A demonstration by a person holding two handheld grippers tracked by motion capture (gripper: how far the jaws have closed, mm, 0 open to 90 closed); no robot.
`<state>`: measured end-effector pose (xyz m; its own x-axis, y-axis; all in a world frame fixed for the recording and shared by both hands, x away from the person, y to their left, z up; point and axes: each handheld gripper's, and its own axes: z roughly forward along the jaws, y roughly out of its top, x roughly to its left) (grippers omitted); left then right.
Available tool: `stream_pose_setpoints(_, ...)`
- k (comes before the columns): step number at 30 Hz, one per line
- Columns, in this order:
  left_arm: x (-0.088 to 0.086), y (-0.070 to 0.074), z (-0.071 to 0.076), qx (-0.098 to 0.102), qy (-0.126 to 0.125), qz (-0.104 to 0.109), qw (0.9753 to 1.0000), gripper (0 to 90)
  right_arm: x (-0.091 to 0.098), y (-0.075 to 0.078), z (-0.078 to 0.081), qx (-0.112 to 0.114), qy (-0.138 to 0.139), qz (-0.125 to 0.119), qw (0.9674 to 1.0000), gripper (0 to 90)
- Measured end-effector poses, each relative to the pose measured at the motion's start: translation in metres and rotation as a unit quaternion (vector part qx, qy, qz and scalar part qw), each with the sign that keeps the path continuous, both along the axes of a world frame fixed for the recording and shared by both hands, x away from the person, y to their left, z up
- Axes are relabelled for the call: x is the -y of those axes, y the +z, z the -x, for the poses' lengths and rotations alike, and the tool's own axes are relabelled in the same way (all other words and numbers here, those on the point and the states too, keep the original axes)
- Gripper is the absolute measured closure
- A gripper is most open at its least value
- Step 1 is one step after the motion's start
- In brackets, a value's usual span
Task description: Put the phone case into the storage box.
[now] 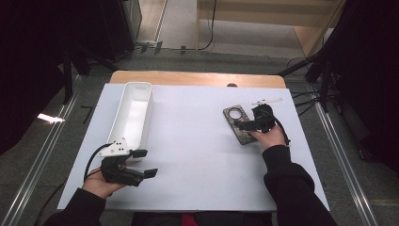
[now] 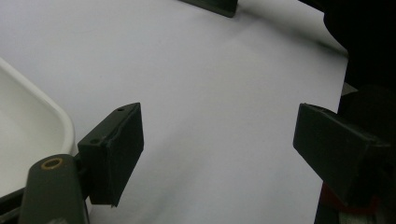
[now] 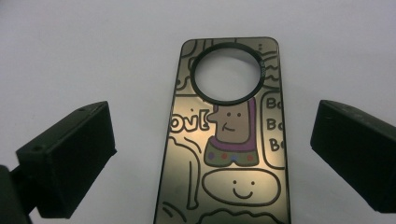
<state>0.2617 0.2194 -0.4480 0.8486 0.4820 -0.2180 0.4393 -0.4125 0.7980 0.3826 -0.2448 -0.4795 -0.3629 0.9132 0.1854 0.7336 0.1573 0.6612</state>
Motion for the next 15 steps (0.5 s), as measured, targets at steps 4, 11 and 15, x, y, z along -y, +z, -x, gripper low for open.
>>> stream_pose_setpoints(4,0.0,0.0002,0.0001,0.001,-0.001,-0.001,1.0,15.8,0.0001,-0.0018,-0.0007,-0.01,0.003,0.003,0.9999,0.0)
stream_pose_setpoints(11,0.0,0.0001,0.0001,0.0,-0.001,0.001,1.0,15.8,-0.0016,-0.0055,-0.0013,-0.022,0.009,0.023,0.9995,0.0)
stream_pose_setpoints(15,-0.0004,0.0002,0.0005,-0.001,0.001,0.002,1.0,15.8,-0.0019,-0.0071,-0.0017,-0.029,0.008,0.031,0.9991,0.0)
